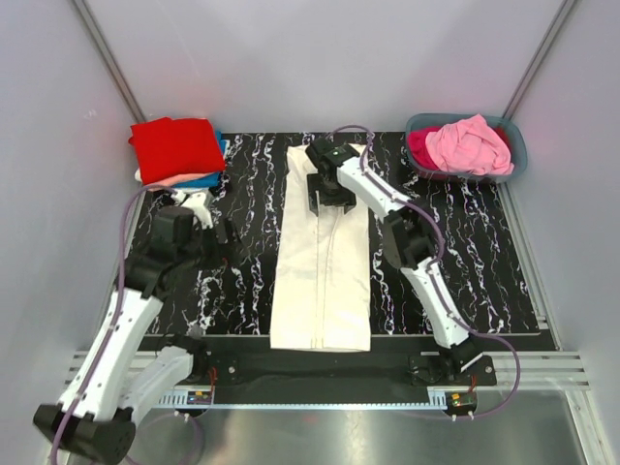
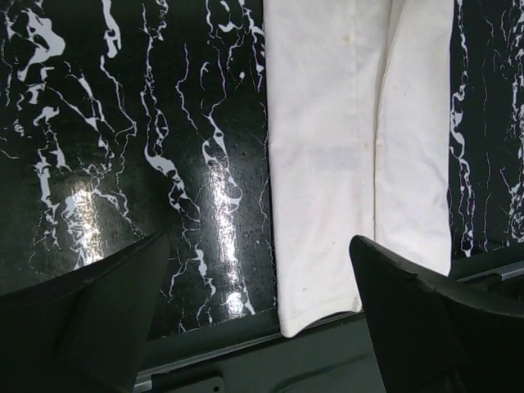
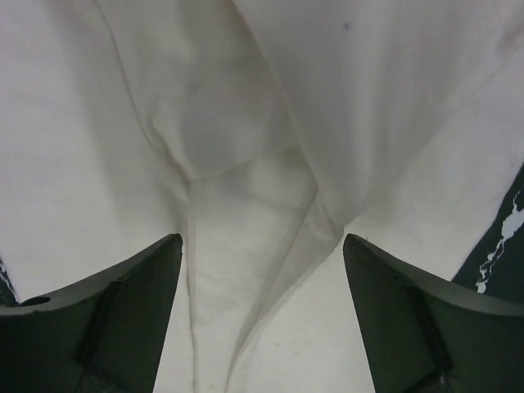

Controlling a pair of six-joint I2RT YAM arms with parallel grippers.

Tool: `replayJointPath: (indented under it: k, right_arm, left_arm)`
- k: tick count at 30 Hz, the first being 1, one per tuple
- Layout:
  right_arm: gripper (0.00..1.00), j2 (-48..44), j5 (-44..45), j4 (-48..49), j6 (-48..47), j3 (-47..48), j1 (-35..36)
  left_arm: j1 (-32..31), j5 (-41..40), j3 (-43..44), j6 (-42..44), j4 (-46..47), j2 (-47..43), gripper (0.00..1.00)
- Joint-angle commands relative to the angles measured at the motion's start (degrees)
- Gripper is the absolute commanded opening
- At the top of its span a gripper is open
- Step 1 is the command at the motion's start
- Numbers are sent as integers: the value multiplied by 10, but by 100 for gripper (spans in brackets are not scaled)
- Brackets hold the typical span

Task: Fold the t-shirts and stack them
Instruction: Fold the tshirt

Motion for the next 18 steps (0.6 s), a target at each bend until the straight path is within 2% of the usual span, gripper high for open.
replayJointPath:
  k: [1, 3, 7, 8, 10, 14, 18]
  right_arm:
    - [86, 49, 21, -41, -17, 99, -13]
    - [86, 84, 14, -39, -17, 129, -15]
    - [83, 119, -3, -19, -17, 142, -24]
    - [83, 148, -13, -35, -16, 196, -29]
    - [83, 168, 5, -39, -19, 237, -41]
    - [82, 140, -11, 59, -24, 176, -63]
    - [80, 180, -27, 84, -17, 235, -73]
  left_arm:
    - [-4, -33, -6, 24, 3, -49, 99]
    - [-4, -40, -6, 18, -2, -66, 99]
    - [-4, -9, -35, 25, 49, -89, 99]
    - [-4, -15, -40, 24, 56, -98, 99]
    - [-4, -22, -49, 22, 64, -103, 99]
    - [1, -44, -50, 17, 63, -111, 99]
    - [5, -44, -52, 17, 67, -114, 99]
